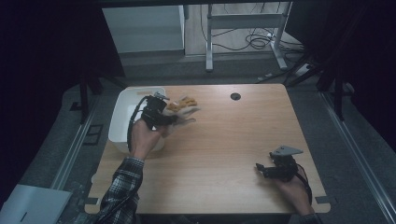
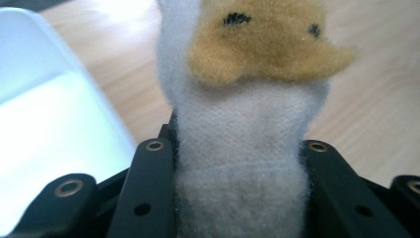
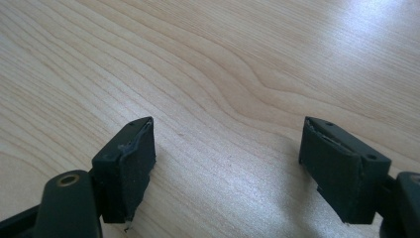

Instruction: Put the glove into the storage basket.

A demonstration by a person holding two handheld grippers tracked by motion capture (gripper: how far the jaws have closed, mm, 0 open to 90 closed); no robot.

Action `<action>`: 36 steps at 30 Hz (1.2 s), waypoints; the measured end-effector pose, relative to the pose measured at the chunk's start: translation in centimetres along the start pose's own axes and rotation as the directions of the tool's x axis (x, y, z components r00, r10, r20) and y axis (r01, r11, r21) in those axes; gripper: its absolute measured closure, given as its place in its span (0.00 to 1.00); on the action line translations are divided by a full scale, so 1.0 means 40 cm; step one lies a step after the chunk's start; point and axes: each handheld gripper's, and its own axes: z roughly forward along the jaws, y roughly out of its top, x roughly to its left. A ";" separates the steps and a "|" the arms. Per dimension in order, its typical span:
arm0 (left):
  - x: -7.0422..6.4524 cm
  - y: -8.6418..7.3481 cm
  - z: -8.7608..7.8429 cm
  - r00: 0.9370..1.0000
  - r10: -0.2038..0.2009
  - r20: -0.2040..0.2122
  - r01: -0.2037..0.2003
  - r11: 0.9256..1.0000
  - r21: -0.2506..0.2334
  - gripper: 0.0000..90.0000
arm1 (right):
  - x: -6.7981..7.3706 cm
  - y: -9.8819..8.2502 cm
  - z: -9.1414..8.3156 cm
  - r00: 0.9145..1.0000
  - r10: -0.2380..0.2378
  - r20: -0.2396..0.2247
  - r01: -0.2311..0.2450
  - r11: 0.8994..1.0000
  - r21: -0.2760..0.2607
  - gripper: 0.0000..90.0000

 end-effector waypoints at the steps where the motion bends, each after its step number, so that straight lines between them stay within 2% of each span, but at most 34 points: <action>1: 0.014 0.000 -0.007 1.000 -0.012 -0.010 0.012 1.000 -0.005 0.72 | 0.000 0.000 0.000 1.000 0.000 0.000 0.000 1.000 0.000 0.25; 4: 0.056 -0.002 -0.023 0.998 -0.054 -0.044 0.053 0.998 -0.016 0.72 | 0.000 0.000 0.000 1.000 0.000 0.000 0.000 1.000 0.000 0.25; 8: 0.111 -0.008 -0.039 0.990 -0.103 -0.092 0.101 0.994 -0.026 0.72 | 0.000 0.000 0.000 1.000 0.000 0.000 0.000 1.000 0.000 0.25; 11: 0.150 -0.016 -0.049 0.982 -0.141 -0.126 0.137 0.990 -0.042 0.72 | 0.000 0.000 0.000 1.000 0.000 0.001 0.000 1.000 0.000 0.25; 14: 0.187 -0.028 -0.051 0.971 -0.174 -0.163 0.167 0.984 -0.057 0.72 | 0.000 0.000 0.000 1.000 0.000 0.000 0.000 1.000 0.000 0.25; 16: 0.214 -0.039 -0.043 0.962 -0.199 -0.187 0.190 0.980 -0.065 0.72 | 0.000 0.000 0.000 1.000 0.000 0.000 0.000 1.000 0.000 0.25; 17: 0.214 -0.039 -0.043 0.962 -0.199 -0.187 0.190 0.980 -0.065 0.72 | 0.000 0.000 0.000 1.000 0.002 0.000 -0.002 1.000 0.001 0.25; 18: 0.234 -0.048 -0.032 0.956 -0.212 -0.204 0.202 0.977 -0.067 0.72 | 0.000 0.000 0.000 1.000 0.002 0.000 -0.002 1.000 0.002 0.25; 22: 0.267 -0.071 0.011 0.945 -0.248 -0.213 0.238 0.969 -0.070 0.72 | 0.000 0.000 0.000 1.000 0.002 -0.001 -0.002 1.000 0.001 0.25; 28: 0.283 -0.100 0.095 0.944 -0.273 -0.185 0.269 0.962 -0.048 0.71 | 0.000 0.000 0.000 1.000 0.001 0.000 -0.001 1.000 0.001 0.25; 29: 0.283 -0.100 0.095 0.944 -0.273 -0.185 0.269 0.962 -0.048 0.71 | 0.000 0.000 0.000 1.000 0.001 -0.001 -0.001 1.000 0.001 0.25; 30: 0.283 -0.104 0.122 0.944 -0.273 -0.184 0.274 0.962 -0.020 0.71 | 0.000 0.000 0.000 1.000 0.002 -0.001 -0.002 1.000 0.001 0.25; 32: 0.283 -0.106 0.142 0.948 -0.261 -0.184 0.268 0.963 0.014 0.70 | 0.000 0.000 0.000 1.000 0.002 -0.001 -0.002 1.000 0.001 0.25; 34: 0.282 -0.104 0.161 0.952 -0.244 -0.183 0.260 0.963 0.071 0.69 | 0.000 0.000 0.000 1.000 0.002 0.000 -0.002 1.000 0.002 0.25; 35: 0.282 -0.104 0.161 0.952 -0.244 -0.183 0.260 0.963 0.071 0.68 | 0.000 0.000 0.000 1.000 0.002 -0.001 -0.002 1.000 0.002 0.25; 36: 0.280 -0.101 0.172 0.956 -0.231 -0.181 0.253 0.962 0.108 0.66 | 0.000 0.000 0.000 1.000 0.002 0.000 -0.002 1.000 0.002 0.25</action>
